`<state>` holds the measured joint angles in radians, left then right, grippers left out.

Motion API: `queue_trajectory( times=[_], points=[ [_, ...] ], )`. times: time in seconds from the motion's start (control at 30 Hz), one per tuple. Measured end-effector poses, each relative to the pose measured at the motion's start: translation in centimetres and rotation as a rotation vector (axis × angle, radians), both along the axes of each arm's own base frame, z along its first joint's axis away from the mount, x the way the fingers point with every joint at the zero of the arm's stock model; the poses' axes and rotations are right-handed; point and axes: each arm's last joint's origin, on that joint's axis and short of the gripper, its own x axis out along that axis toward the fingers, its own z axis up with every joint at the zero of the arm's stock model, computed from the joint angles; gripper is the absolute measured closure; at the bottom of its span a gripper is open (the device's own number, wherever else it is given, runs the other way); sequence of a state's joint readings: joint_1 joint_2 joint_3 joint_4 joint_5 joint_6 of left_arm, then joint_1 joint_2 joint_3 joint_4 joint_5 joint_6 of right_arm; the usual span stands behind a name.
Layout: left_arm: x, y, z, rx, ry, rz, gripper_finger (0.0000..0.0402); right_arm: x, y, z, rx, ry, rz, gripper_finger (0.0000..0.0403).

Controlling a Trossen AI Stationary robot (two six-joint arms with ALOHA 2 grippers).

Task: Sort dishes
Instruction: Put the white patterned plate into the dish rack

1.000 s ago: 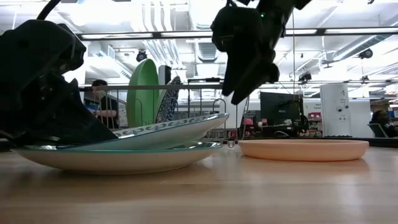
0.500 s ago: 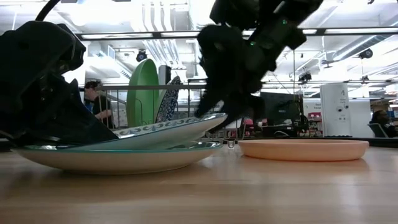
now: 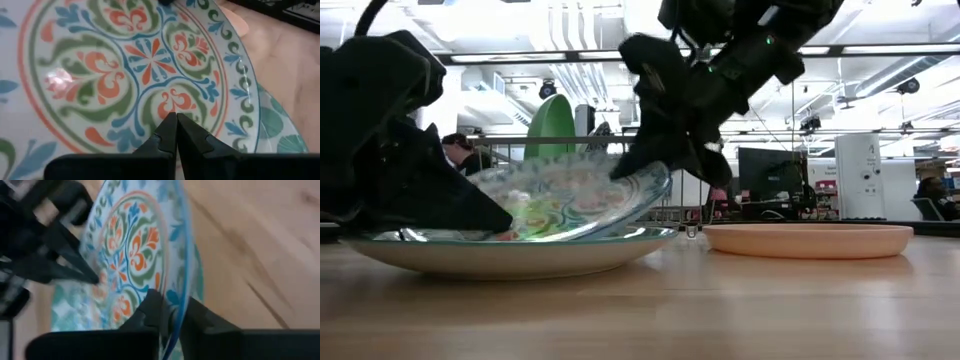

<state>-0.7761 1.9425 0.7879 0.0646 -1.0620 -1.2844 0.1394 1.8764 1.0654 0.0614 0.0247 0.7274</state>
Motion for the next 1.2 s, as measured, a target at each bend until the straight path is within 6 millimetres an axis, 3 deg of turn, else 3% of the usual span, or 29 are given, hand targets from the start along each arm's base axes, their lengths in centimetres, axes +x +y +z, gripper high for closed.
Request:
queue_trajectory(
  times=[0.13,0.3,0.57,0.77,0.97,1.1,1.2],
  points=[
    [0.0,0.3,1.5,0.041,-0.028,0.004,0.0401,0.1,0.0,0.4,-0.028,-0.016,-0.001,0.0388],
    [-0.2,0.2,5.5,0.086,-0.115,-0.006,0.0401,-0.1,0.3,2.1,-0.106,-0.064,0.054,0.0399],
    [-2.4,0.8,13.1,0.169,-0.204,-0.052,0.0394,-1.4,2.8,4.7,-0.482,-0.131,0.129,0.0402],
    [-4.7,1.5,16.8,0.182,-0.218,-0.152,0.0334,-2.4,4.7,5.7,-0.784,-0.122,0.104,0.0402],
    [-5.8,2.3,16.8,0.247,-0.133,-0.204,0.0248,-3.0,6.2,5.7,-0.925,-0.106,0.191,0.0402],
    [-5.7,2.2,14.7,0.443,0.009,-0.222,0.0213,-3.0,6.4,5.8,-0.916,-0.115,0.205,0.0402],
    [-5.3,1.9,13.4,0.495,0.056,-0.228,0.0206,-2.9,6.4,5.9,-0.903,-0.122,0.21,0.0402]
  ],
)
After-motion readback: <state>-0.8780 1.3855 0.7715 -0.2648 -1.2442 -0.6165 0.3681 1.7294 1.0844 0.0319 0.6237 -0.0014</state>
